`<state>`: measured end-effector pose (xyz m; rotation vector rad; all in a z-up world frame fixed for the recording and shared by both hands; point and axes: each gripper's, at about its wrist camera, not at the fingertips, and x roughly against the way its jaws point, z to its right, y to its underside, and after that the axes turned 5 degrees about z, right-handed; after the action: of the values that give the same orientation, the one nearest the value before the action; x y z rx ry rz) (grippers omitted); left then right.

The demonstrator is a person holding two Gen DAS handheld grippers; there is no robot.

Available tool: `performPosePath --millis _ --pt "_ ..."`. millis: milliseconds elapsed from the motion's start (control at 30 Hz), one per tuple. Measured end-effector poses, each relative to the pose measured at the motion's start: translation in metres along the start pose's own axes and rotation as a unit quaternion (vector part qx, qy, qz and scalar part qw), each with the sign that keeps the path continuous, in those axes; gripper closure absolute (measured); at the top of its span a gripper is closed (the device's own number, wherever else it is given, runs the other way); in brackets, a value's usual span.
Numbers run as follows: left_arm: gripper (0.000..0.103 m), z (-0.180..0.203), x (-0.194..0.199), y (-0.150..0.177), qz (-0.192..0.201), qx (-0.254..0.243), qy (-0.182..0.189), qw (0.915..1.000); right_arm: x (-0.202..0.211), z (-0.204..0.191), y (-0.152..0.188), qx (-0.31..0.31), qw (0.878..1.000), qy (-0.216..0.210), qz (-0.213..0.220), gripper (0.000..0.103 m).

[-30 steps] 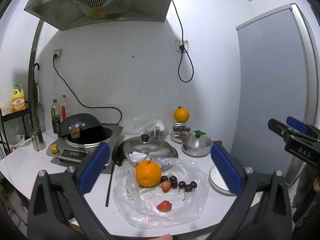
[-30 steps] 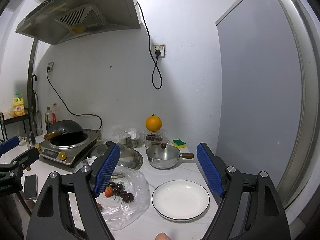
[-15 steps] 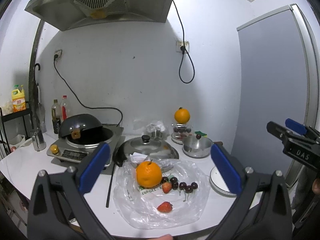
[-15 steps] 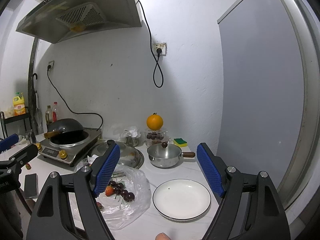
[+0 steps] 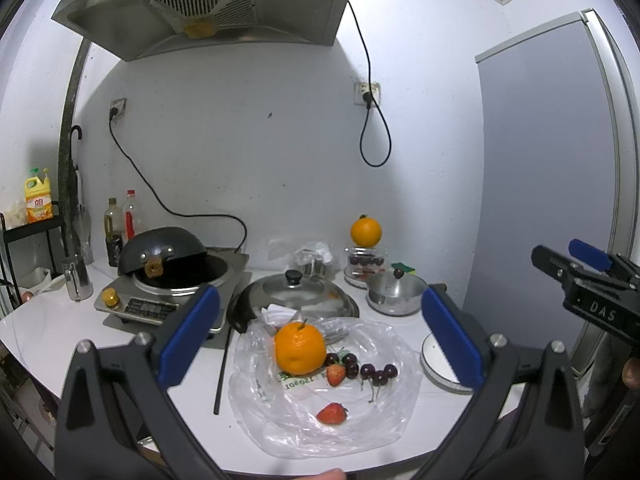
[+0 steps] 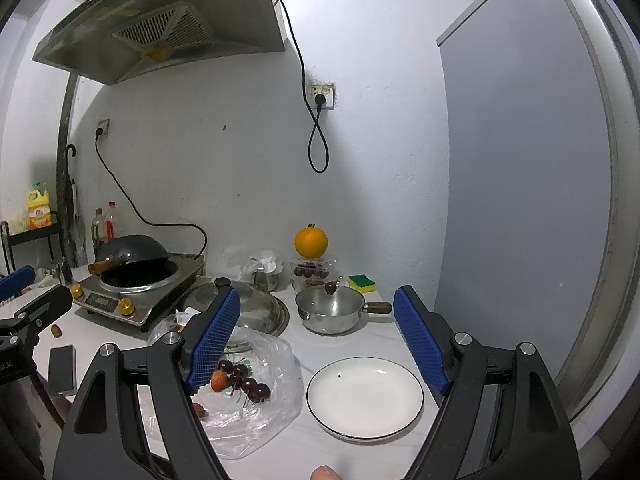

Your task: Organize fruits

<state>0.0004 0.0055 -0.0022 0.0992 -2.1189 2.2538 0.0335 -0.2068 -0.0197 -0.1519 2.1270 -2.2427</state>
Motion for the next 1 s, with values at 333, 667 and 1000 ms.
performPosePath --millis 333,667,1000 --pt "0.001 -0.0028 0.0006 -0.0013 0.001 0.002 -0.002 1.0 -0.0002 -0.0008 -0.0002 0.002 1.0 -0.001 -0.001 0.021" --pt "0.001 -0.0029 0.0006 -0.0013 0.0 0.002 -0.001 1.0 -0.001 -0.0005 0.0003 0.002 1.0 -0.001 -0.001 0.021" --pt "0.001 -0.003 0.0007 -0.0015 0.0 0.002 -0.001 1.0 -0.0014 -0.0004 -0.0001 0.002 1.0 -0.001 -0.002 0.021"
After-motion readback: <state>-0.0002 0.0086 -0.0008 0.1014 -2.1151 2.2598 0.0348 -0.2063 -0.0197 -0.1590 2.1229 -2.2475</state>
